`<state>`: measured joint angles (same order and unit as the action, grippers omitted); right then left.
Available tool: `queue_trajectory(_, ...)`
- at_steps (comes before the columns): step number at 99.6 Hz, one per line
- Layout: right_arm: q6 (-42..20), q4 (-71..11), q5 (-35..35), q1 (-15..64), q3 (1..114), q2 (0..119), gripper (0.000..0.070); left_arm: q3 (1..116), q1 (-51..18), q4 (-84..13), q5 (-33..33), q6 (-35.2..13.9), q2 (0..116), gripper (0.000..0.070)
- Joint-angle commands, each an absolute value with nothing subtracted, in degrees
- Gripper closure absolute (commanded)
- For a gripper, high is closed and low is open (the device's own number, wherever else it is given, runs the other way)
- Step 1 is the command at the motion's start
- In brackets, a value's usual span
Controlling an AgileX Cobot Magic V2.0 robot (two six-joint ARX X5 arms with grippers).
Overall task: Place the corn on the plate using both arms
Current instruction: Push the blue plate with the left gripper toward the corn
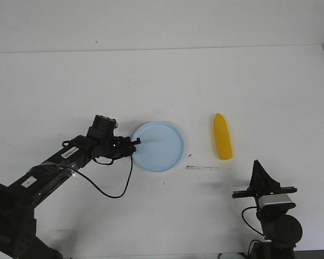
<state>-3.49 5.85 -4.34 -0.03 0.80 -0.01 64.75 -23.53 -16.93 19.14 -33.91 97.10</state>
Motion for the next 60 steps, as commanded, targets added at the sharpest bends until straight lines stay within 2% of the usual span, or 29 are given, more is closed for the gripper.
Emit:
queue_trajectory(1, -4.4, 6.4, -4.3, 0.1, 0.7, 0.1, 0.0689, 65.3, -23.7, -17.7, 18.9, -34.2, 98.3, 0.0699)
queue_trajectory(18, -4.4, 6.4, -4.3, 0.1, 0.7, 0.1, 0.0689, 65.3, -23.7, -18.0, 18.9, -34.1, 98.3, 0.0687)
queue_trajectory(30, -4.4, 6.4, -4.3, 0.1, 0.7, 0.1, 0.069, 65.3, -23.4, -18.0, 18.9, -34.1, 98.3, 0.0527)
queue_trajectory(60, -4.4, 6.4, -4.3, 0.0, 0.7, 0.1, 0.0689, 65.3, -21.6, -17.9, 18.8, -33.8, 95.9, 0.0526)
